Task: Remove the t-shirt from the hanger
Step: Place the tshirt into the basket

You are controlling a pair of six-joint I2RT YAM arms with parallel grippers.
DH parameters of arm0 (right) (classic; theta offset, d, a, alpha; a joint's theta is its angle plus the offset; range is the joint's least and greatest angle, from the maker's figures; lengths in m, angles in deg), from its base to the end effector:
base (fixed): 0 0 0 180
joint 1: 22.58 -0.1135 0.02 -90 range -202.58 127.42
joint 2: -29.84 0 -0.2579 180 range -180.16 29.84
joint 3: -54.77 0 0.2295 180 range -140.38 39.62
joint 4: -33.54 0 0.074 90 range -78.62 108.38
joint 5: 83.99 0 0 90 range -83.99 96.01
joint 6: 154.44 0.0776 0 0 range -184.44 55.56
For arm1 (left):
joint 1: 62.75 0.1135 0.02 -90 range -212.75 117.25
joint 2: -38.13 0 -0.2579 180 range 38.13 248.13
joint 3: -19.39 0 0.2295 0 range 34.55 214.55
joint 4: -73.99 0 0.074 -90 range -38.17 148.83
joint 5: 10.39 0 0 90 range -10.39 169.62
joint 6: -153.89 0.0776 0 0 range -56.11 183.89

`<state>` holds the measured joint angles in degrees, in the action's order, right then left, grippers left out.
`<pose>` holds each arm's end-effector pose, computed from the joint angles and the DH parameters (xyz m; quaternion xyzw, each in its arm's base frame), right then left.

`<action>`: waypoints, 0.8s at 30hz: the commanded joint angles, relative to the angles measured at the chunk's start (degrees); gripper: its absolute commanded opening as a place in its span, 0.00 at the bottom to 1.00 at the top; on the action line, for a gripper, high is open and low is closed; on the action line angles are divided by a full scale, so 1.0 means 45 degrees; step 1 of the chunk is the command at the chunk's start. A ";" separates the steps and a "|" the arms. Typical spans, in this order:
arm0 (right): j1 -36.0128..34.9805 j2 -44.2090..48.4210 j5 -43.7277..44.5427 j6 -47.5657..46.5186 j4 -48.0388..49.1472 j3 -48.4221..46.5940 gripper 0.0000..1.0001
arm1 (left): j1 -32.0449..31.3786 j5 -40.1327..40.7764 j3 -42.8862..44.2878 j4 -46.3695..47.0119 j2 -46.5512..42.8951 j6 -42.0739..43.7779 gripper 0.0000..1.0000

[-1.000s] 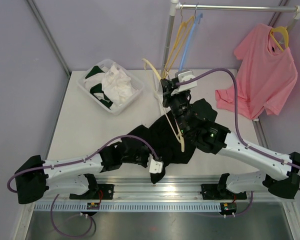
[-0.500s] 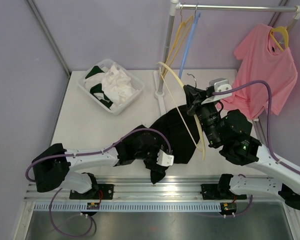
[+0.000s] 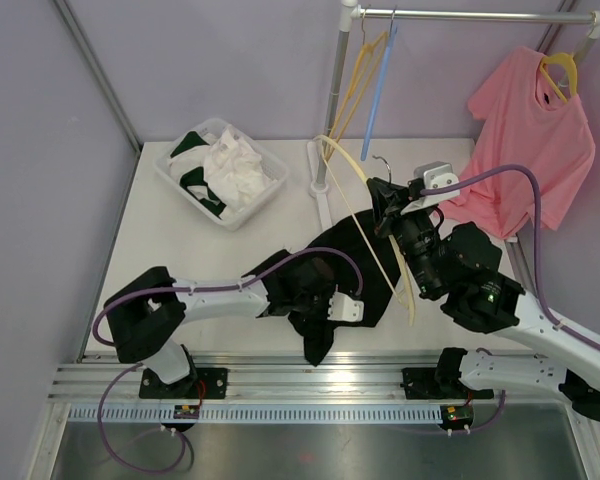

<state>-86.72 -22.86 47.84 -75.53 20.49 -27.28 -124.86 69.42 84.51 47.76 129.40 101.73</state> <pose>0.1296 0.1487 0.4681 -0.1156 0.6181 0.1423 0.7644 0.1392 -0.2924 0.1511 0.7404 0.5844 -0.1497 0.2963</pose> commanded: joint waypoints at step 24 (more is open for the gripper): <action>-0.0083 0.0639 0.0139 -0.0035 0.0742 0.0256 0.00 | 0.4016 0.5704 -0.2057 0.5135 -1.0065 -0.4133 0.00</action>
<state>-86.70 -20.11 48.38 -75.56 20.49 -25.33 -107.11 89.51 77.49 61.62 85.18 85.47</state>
